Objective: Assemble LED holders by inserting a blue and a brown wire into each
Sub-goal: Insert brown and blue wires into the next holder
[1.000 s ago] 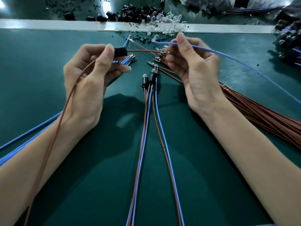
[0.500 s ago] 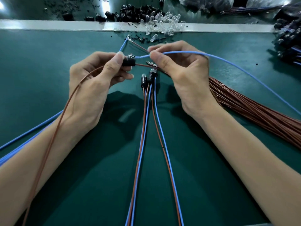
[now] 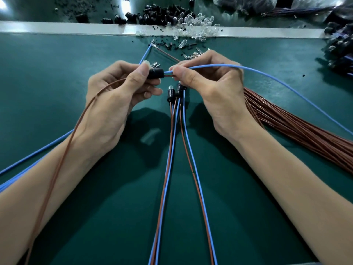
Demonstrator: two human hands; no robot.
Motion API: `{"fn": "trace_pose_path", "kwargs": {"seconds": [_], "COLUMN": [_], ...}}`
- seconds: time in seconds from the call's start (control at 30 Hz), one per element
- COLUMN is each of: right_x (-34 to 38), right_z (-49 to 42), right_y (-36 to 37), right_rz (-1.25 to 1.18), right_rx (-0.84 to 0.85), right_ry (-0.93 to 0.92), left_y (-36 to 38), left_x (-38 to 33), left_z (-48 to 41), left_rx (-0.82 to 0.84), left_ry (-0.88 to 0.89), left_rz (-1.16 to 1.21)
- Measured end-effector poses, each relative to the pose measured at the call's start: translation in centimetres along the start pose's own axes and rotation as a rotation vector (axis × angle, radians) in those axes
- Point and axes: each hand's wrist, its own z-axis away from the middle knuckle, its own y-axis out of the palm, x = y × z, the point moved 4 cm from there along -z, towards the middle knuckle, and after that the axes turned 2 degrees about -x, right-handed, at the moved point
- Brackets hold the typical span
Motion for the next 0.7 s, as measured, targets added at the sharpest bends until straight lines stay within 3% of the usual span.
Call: {"fn": "trace_pose_path", "kwargs": {"seconds": [0.4,0.7], "right_x": [0.07,-0.4], "right_z": [0.3,0.3], "right_y": [0.48,0.49], "right_rz": [-0.03,-0.06], "right_rx": [0.037,0.008], "right_ry": [-0.002,0.132], "left_y": [-0.07,0.03], "left_x": [0.44,0.49], "left_z": [-0.41,-0.43], "left_rx": [0.063,0.084], "left_ry": [-0.122,-0.16], "left_rz": [0.102,0.08]}}
